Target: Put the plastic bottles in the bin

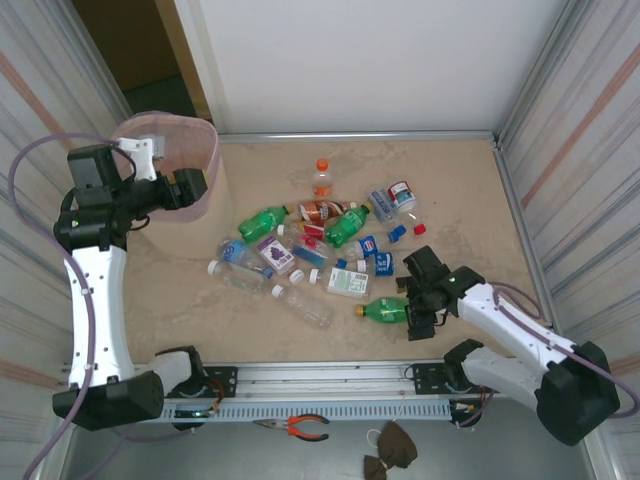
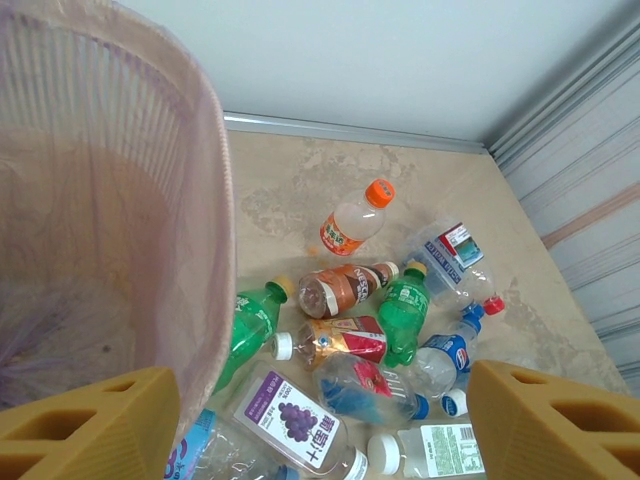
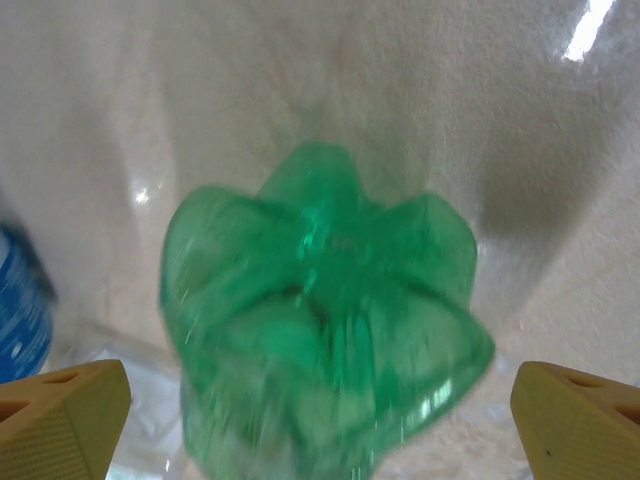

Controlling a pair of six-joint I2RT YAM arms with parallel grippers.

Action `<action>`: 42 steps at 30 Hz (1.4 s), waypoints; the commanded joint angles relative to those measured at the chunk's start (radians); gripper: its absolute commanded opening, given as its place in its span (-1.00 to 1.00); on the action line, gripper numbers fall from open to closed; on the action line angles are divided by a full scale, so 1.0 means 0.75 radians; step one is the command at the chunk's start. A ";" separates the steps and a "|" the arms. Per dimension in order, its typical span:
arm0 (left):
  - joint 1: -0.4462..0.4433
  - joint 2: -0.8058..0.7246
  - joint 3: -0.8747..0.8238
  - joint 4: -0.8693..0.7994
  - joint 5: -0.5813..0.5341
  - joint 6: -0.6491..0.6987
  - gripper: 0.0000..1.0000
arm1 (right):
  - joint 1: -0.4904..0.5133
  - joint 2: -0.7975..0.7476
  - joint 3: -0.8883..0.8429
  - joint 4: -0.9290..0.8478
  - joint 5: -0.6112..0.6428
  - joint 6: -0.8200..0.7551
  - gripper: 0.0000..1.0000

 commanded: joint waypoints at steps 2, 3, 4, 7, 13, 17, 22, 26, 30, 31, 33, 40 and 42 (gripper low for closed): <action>-0.001 -0.033 -0.001 0.028 0.040 -0.029 0.51 | -0.051 0.067 -0.050 0.131 -0.023 0.096 0.82; -0.001 -0.036 0.000 0.028 0.042 -0.031 0.51 | -0.064 0.084 -0.055 0.144 -0.025 0.089 0.78; -0.001 -0.039 0.001 0.028 0.040 -0.033 0.52 | -0.079 0.095 -0.057 0.149 -0.025 0.081 0.75; -0.002 -0.042 0.010 0.017 0.038 -0.037 0.52 | -0.113 0.117 -0.061 0.147 -0.019 0.055 0.66; -0.001 -0.051 0.029 0.006 0.036 -0.049 0.51 | -0.170 0.106 -0.077 0.143 -0.016 0.003 0.45; -0.001 -0.050 0.044 0.007 0.046 -0.068 0.50 | -0.188 0.073 -0.076 0.102 -0.005 -0.026 0.34; -0.010 -0.055 0.048 0.053 0.105 -0.112 0.48 | -0.215 -0.022 -0.049 -0.014 0.053 -0.067 0.26; -0.074 -0.057 0.043 0.138 0.106 -0.154 0.48 | -0.246 -0.176 0.028 -0.152 0.152 -0.164 0.21; -0.183 -0.043 0.035 0.264 0.106 -0.210 0.48 | -0.279 -0.309 0.125 -0.228 0.261 -0.365 0.18; -0.217 -0.036 0.035 0.293 0.106 -0.222 0.48 | -0.285 -0.342 0.149 -0.231 0.289 -0.436 0.18; -0.277 -0.018 0.044 0.333 0.099 -0.224 0.48 | -0.289 -0.397 0.201 -0.235 0.343 -0.575 0.16; -0.562 0.078 0.083 0.401 0.071 -0.096 0.48 | -0.290 -0.505 0.381 -0.085 0.357 -1.227 0.10; -0.649 0.105 0.081 0.426 0.073 -0.051 0.48 | -0.289 -0.532 0.408 0.007 0.277 -1.397 0.11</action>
